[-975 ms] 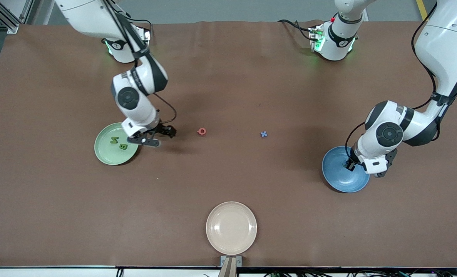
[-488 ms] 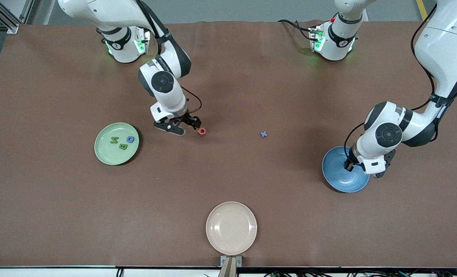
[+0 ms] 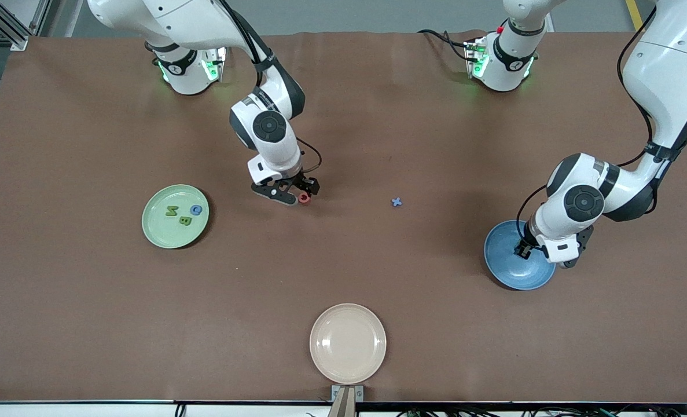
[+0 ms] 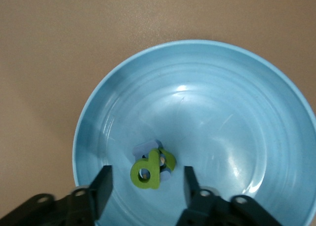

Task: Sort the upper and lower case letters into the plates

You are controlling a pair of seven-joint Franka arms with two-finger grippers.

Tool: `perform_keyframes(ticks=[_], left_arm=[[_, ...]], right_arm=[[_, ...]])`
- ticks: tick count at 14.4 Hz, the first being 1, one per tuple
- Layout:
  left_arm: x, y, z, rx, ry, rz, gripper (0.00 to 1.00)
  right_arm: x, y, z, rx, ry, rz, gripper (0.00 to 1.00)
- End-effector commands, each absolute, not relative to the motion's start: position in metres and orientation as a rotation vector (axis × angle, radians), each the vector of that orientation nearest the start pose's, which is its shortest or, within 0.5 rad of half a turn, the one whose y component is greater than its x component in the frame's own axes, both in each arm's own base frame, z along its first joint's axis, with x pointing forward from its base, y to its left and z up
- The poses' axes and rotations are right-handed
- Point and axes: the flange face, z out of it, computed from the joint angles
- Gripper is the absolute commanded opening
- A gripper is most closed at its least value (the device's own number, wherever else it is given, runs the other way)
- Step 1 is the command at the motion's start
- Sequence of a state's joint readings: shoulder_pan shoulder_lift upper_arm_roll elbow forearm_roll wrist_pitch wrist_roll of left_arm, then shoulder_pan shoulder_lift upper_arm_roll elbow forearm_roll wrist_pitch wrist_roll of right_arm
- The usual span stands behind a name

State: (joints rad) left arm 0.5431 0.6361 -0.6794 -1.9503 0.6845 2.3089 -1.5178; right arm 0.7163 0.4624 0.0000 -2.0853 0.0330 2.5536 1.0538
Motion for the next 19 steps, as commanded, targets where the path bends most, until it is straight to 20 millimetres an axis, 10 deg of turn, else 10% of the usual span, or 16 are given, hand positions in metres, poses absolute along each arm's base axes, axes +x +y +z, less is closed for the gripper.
perform_keyframes(ticks=[1, 6, 9, 19], left_arm=[[0.606, -0.061, 0.212, -2.683, -1.42, -0.074, 1.0], [0.597, -0.127, 0.237, -2.733, -1.441, -0.092, 1.0], [0.576, -0.201, 0.235, -2.704, -1.511, -0.095, 1.0], [0.498, -0.342, 0.214, -2.754, -1.486, -0.058, 0.8]], right_arm=[[0.45, 0.397, 0.192, -3.067, 0.587, 0.002, 0.9], [0.447, 0.406, 0.182, -3.042, 0.655, -0.01, 0.7], [0.447, 0.406, 0.181, -3.04, 0.669, -0.008, 0.56], [0.448, 0.403, 0.178, -3.044, 0.691, -0.013, 0.54]])
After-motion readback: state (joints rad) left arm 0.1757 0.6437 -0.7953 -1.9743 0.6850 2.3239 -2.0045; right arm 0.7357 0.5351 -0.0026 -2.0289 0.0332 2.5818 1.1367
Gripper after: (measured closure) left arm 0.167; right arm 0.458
